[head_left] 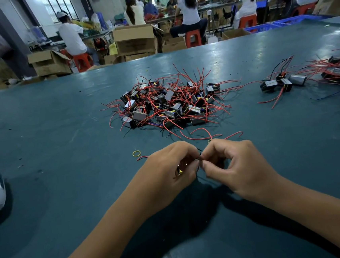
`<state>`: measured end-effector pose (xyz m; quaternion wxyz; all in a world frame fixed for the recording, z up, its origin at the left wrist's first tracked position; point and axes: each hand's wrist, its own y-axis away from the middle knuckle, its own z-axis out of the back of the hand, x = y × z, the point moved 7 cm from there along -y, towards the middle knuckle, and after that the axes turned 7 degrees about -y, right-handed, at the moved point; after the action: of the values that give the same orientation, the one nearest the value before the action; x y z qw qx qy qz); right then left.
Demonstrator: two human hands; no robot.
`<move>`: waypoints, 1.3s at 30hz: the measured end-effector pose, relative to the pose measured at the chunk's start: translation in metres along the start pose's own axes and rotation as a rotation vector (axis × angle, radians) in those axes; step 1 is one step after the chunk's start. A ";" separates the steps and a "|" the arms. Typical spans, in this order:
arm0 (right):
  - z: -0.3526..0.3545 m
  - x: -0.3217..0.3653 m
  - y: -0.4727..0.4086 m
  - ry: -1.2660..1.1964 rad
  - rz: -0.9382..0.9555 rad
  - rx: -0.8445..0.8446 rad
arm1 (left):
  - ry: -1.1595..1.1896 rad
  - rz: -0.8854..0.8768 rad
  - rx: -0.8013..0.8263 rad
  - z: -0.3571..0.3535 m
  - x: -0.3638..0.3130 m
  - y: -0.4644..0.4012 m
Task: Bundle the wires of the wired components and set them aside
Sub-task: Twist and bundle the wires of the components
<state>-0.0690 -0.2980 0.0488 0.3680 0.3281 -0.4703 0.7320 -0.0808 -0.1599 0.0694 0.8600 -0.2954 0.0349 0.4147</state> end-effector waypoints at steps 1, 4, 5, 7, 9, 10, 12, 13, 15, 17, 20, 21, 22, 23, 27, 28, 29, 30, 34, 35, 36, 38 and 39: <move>0.000 0.001 0.000 -0.001 0.007 0.004 | -0.017 -0.027 -0.001 0.001 -0.003 0.000; 0.000 0.000 0.000 -0.013 0.011 0.009 | -0.139 -0.121 -0.013 0.004 -0.011 -0.001; 0.000 0.000 0.000 -0.016 0.010 0.014 | -0.202 -0.157 -0.012 0.004 -0.013 -0.001; -0.002 -0.002 -0.001 -0.043 -0.010 0.031 | -0.308 -0.240 -0.008 0.003 -0.017 0.000; -0.004 -0.004 -0.002 -0.101 -0.048 0.049 | -0.386 -0.299 -0.005 0.003 -0.019 0.002; -0.005 -0.005 -0.003 -0.136 -0.070 0.063 | -0.412 -0.322 0.000 0.003 -0.020 0.002; -0.007 -0.006 -0.004 -0.229 -0.121 0.093 | -0.442 -0.357 -0.003 0.004 -0.020 0.003; -0.008 -0.007 -0.005 -0.282 -0.149 0.103 | -0.451 -0.366 -0.007 0.004 -0.020 0.003; -0.010 -0.008 -0.005 -0.360 -0.190 0.109 | -0.461 -0.378 -0.028 0.003 -0.020 0.004; -0.011 -0.008 -0.005 -0.390 -0.212 0.108 | -0.468 -0.381 -0.058 0.003 -0.019 0.004; -0.010 -0.009 -0.005 -0.410 -0.228 0.108 | -0.446 -0.378 -0.095 0.001 -0.019 0.003; -0.009 -0.009 -0.005 -0.406 -0.225 0.108 | -0.391 -0.340 -0.104 0.001 -0.016 0.002; -0.009 -0.009 -0.005 -0.396 -0.221 0.105 | -0.304 -0.269 -0.117 0.002 -0.012 0.001; -0.008 -0.009 -0.005 -0.385 -0.217 0.099 | -0.197 -0.184 -0.124 0.003 -0.006 0.000; -0.003 -0.014 -0.007 -0.373 -0.213 0.052 | 0.184 0.107 -0.080 -0.001 0.019 0.003; -0.002 -0.015 -0.008 -0.376 -0.207 0.046 | 0.244 0.153 -0.058 -0.004 0.023 0.004; -0.002 -0.015 -0.008 -0.376 -0.200 0.043 | 0.285 0.180 -0.036 -0.007 0.024 0.004; -0.001 -0.015 -0.008 -0.371 -0.194 0.044 | 0.305 0.196 -0.022 -0.010 0.024 0.004; -0.001 -0.018 -0.007 -0.336 -0.177 0.058 | 0.296 0.220 0.006 -0.016 0.024 0.004; 0.000 -0.019 -0.007 -0.329 -0.175 0.056 | 0.288 0.222 0.002 -0.015 0.024 0.003; 0.000 -0.019 -0.008 -0.320 -0.173 0.053 | 0.276 0.220 -0.005 -0.014 0.024 0.003; 0.000 -0.021 -0.009 -0.303 -0.169 0.050 | 0.247 0.219 -0.015 -0.012 0.024 0.002; -0.001 -0.021 -0.009 -0.298 -0.167 0.050 | 0.237 0.220 -0.017 -0.011 0.024 0.002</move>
<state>-0.0503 -0.2997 0.0353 0.3455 0.4800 -0.4723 0.6536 -0.0645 -0.1485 0.0518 0.7966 -0.3439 0.1650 0.4690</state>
